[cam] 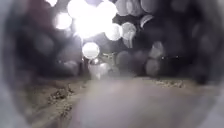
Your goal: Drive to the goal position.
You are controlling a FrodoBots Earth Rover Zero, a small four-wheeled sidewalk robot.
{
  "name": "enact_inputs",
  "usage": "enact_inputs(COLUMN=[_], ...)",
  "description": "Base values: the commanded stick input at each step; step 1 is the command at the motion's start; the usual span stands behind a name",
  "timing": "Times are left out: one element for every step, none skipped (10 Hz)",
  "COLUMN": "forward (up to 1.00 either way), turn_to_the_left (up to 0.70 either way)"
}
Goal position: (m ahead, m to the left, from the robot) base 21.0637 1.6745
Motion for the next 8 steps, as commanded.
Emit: enact_inputs(forward=[0.7, 0.7, 0.7, 0.7, 0.7, 0.7, 0.7, 0.7], turn_to_the_left=[0.0, 0.0, 0.0, 0.0, 0.0, 0.0, 0.0, 0.0])
